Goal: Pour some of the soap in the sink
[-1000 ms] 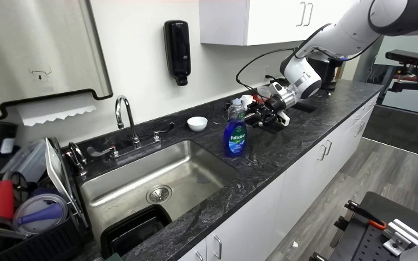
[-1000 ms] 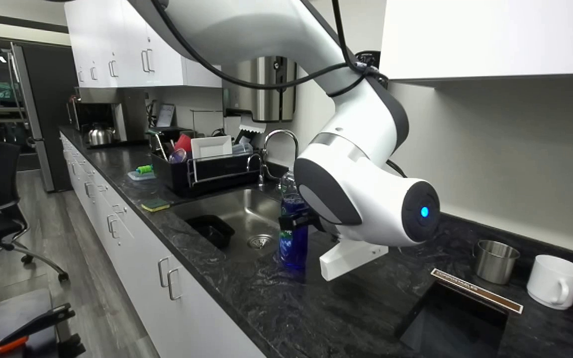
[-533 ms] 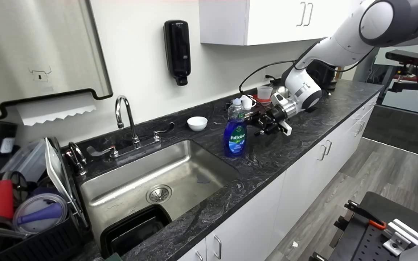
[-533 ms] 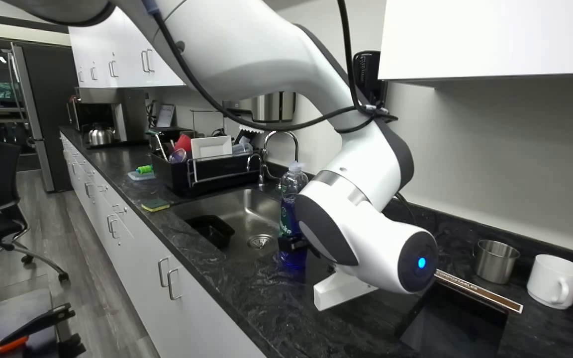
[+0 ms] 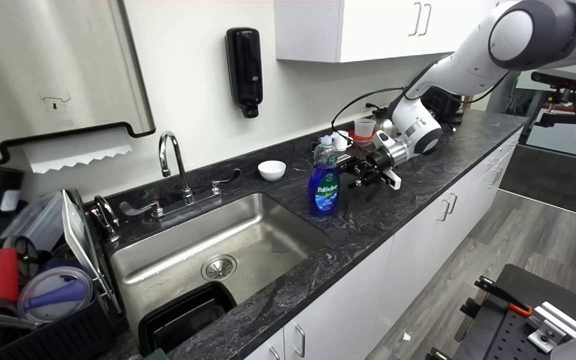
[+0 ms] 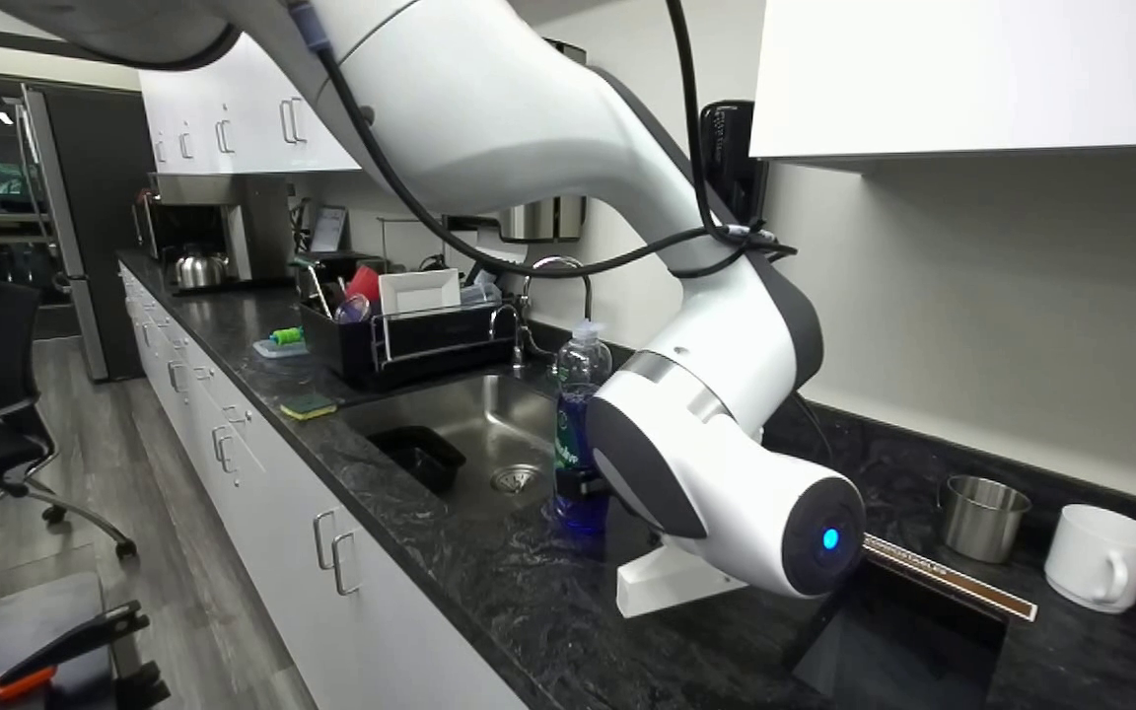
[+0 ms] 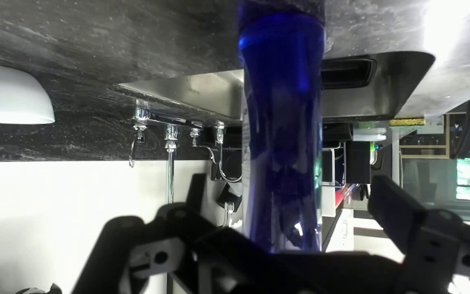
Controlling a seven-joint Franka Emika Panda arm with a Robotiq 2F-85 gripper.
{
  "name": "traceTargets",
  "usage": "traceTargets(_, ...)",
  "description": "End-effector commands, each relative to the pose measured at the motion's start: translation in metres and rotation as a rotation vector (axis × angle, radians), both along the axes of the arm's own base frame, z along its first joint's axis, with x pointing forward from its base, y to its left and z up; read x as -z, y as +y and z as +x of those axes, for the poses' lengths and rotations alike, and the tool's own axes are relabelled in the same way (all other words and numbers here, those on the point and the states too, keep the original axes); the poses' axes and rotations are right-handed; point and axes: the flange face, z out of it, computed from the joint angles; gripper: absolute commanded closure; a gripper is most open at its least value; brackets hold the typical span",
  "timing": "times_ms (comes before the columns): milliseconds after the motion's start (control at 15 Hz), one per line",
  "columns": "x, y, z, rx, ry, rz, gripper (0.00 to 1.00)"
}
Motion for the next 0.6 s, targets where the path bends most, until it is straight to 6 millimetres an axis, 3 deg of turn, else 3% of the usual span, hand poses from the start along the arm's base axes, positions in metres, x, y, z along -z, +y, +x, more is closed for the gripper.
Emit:
traceTargets(0, -0.002, 0.007, 0.008, -0.01, -0.002, 0.029, 0.0)
traceTargets(533, -0.001, 0.04, 0.018, -0.109, 0.033, 0.089, 0.0)
